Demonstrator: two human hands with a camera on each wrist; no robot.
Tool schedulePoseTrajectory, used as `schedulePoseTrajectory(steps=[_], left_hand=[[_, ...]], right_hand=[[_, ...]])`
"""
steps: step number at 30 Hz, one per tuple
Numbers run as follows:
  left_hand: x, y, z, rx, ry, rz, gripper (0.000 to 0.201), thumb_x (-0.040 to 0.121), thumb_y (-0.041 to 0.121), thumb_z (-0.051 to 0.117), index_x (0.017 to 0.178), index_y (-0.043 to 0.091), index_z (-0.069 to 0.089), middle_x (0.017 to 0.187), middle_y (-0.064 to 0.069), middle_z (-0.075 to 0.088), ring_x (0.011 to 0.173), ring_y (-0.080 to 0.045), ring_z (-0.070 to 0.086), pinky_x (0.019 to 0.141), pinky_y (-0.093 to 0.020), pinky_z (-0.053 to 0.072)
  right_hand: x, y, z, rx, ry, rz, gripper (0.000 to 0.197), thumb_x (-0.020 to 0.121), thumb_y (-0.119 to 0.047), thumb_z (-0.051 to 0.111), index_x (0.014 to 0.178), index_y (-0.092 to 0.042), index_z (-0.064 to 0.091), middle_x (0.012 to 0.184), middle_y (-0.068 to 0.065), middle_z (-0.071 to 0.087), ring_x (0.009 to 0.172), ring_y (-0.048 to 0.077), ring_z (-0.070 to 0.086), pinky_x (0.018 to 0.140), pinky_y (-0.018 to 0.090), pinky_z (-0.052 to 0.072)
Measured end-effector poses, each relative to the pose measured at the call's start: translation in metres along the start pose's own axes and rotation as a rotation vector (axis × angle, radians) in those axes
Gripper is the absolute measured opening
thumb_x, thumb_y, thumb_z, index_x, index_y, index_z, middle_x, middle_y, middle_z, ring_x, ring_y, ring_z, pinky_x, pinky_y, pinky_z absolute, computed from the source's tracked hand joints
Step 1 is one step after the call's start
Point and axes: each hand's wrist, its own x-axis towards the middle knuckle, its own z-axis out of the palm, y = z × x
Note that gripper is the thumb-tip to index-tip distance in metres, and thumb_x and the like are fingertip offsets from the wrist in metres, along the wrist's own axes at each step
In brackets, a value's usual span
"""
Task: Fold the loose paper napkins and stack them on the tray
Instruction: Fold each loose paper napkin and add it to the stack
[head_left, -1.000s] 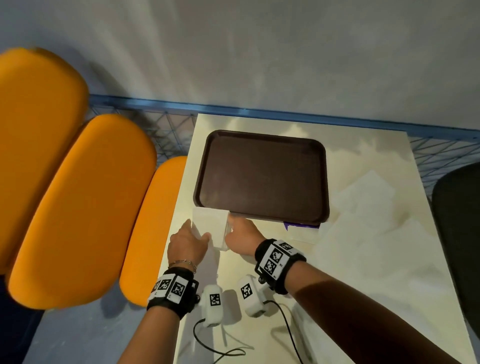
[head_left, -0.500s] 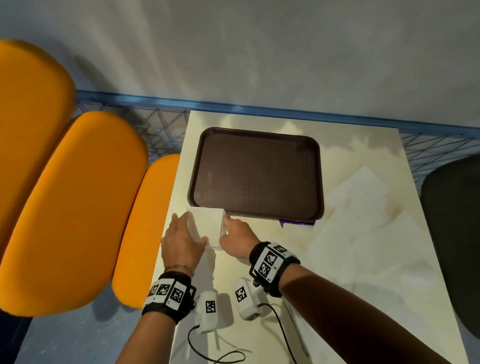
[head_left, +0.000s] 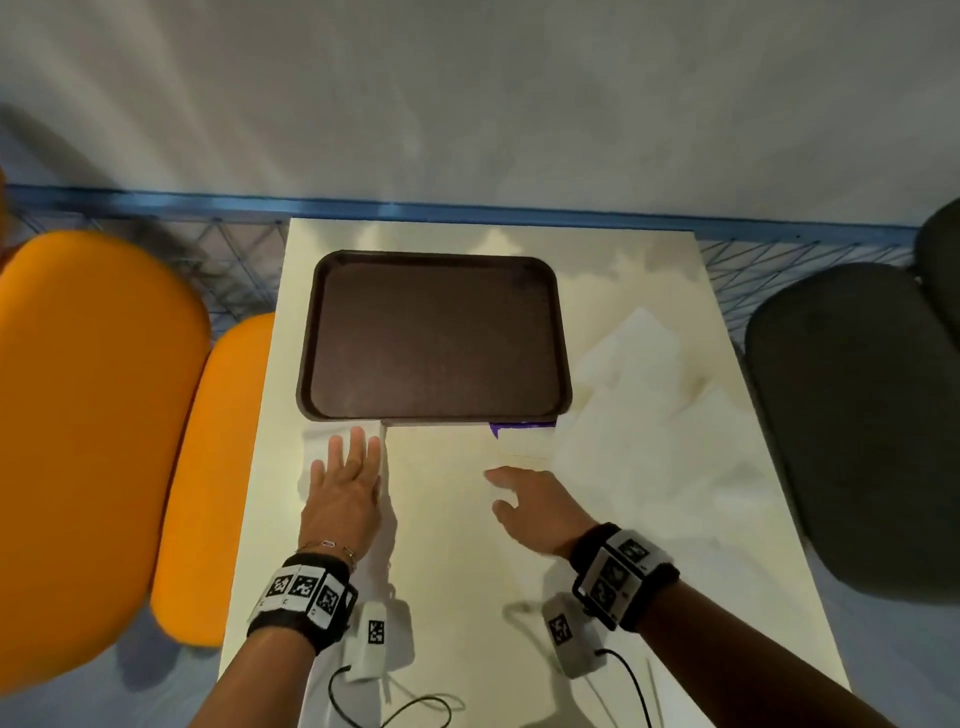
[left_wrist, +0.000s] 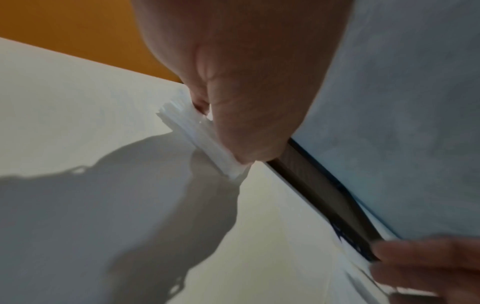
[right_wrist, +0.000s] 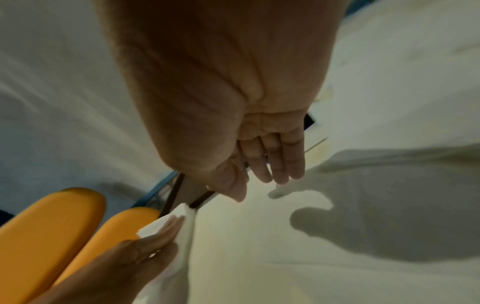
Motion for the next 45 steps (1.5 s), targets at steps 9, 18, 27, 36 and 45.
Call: schedulePoseTrajectory(steps=[9,18,27,36,45], left_hand=[[-0.013,0.027,-0.021,-0.027,0.154,0.010,0.058,0.106,0.030,0.046,0.161,0.016,0.033,0.170,-0.017,0.024,0.156,-0.041,0.022,0.125,-0.058,0.023],[-0.077,0.142,0.003,-0.204,0.080,0.225,0.032,0.090,0.036,0.071,0.117,0.022,0.079,0.111,-0.003,0.080,0.099,-0.029,0.075,0.090,-0.040,0.057],[-0.102,0.239,0.052,-0.102,-0.151,0.190,0.094,0.069,0.079,0.076,0.148,0.034,0.052,0.140,0.005,0.050,0.129,-0.019,0.046,0.106,-0.033,0.040],[-0.118,0.303,0.071,-0.145,-0.338,0.168,0.048,0.090,0.064,0.067,0.109,0.019,0.069,0.107,0.002,0.065,0.101,-0.016,0.058,0.087,-0.031,0.050],[-0.127,0.308,0.075,-0.379,-0.303,-0.100,0.022,0.092,0.051,0.071,0.093,0.031,0.063,0.093,0.012,0.066,0.091,-0.014,0.063,0.074,-0.023,0.042]], right_hand=[[-0.076,0.111,-0.027,-0.138,0.169,0.149,0.057,0.103,-0.021,0.060,0.158,-0.025,0.046,0.165,-0.005,0.042,0.154,0.013,0.033,0.123,0.019,0.015],[-0.107,0.170,-0.035,-0.260,0.074,0.125,0.073,0.100,-0.027,0.069,0.163,-0.031,0.033,0.175,-0.004,0.018,0.159,0.020,0.021,0.130,0.031,0.017],[-0.111,0.200,-0.039,-0.544,0.062,-0.116,0.093,0.088,-0.027,0.083,0.164,-0.029,0.030,0.174,0.004,0.015,0.154,0.029,0.026,0.124,0.042,0.030],[-0.099,0.195,-0.052,-1.004,-0.068,-0.533,0.059,0.061,-0.024,0.098,0.114,-0.021,0.072,0.131,0.011,0.065,0.124,0.035,0.059,0.111,0.047,0.044],[-0.088,0.167,-0.067,-1.098,-0.095,-0.598,0.013,0.093,-0.027,0.075,0.106,-0.024,0.074,0.113,0.000,0.073,0.121,0.027,0.057,0.128,0.051,0.018]])
